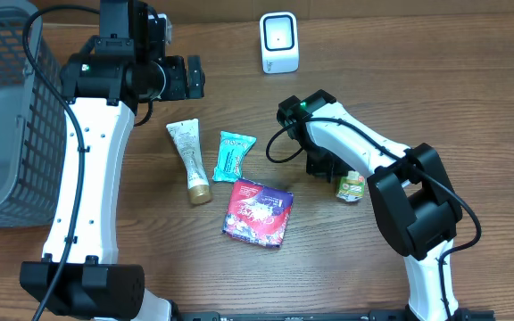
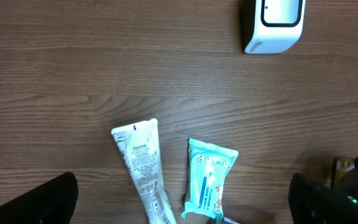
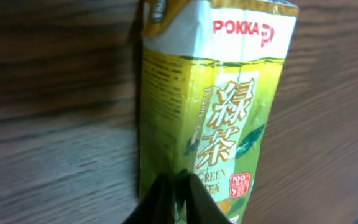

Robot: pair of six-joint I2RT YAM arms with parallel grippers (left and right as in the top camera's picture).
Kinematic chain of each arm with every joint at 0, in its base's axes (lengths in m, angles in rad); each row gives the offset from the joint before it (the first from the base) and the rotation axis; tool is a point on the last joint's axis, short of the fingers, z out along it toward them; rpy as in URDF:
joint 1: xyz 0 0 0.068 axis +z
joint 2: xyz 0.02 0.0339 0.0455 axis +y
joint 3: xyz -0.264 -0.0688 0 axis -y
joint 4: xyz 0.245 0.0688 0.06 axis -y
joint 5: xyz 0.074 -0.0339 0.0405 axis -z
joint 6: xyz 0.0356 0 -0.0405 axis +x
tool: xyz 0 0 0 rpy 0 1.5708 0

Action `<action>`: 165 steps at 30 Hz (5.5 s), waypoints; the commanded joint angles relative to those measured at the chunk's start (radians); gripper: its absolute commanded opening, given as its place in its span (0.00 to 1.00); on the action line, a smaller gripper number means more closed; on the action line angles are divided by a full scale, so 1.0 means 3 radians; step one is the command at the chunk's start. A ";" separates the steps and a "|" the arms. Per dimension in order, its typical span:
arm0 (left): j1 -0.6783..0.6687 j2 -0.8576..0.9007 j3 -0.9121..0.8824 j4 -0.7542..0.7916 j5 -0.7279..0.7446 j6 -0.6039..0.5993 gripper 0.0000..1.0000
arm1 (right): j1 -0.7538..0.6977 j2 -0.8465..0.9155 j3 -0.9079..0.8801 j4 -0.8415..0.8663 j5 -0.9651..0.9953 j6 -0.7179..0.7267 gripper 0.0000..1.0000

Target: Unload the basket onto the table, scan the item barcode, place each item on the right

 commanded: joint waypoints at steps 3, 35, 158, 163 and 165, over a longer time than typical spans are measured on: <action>0.0032 0.0022 0.0009 0.0011 0.0036 0.0066 1.00 | -0.0003 0.0041 0.0070 -0.0081 0.0057 0.0009 0.04; 0.0032 0.0022 0.0009 0.0013 0.0036 0.0066 1.00 | 0.0326 -0.0187 0.0219 0.0429 -0.0025 -0.0706 0.70; 0.0032 0.0022 0.0009 0.0011 0.0036 0.0066 1.00 | -0.1227 -0.0543 -0.1289 0.2308 -0.3683 -0.1656 0.38; 0.0032 0.0022 0.0009 0.0011 0.0036 0.0066 1.00 | -0.1177 -0.0470 -0.1296 0.2477 -0.3658 -0.1439 0.70; 0.0032 0.0022 0.0009 0.0011 0.0034 0.0066 1.00 | -0.1179 -0.0435 -0.1296 0.2538 -0.3614 -0.1326 0.77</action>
